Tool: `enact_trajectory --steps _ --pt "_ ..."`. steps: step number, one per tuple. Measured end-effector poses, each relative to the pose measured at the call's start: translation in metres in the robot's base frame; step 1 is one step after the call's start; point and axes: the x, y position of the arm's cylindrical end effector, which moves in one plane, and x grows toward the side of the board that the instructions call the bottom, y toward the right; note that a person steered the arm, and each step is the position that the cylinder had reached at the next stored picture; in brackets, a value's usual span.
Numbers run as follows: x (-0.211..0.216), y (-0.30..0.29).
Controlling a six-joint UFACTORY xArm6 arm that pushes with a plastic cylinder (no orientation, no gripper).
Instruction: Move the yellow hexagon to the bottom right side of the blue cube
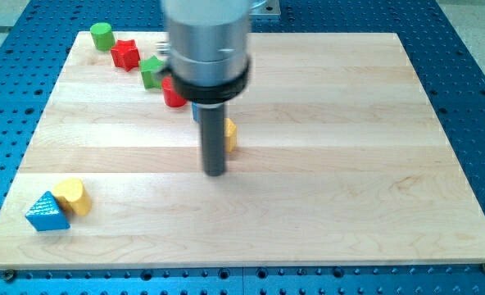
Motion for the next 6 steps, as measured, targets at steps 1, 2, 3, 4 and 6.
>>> enact_trajectory --steps 1,2,3,4,6 --pt "-0.032 -0.023" --pt "-0.051 0.001" --pt "-0.051 0.074" --pt "-0.046 0.005" --pt "-0.050 -0.113"
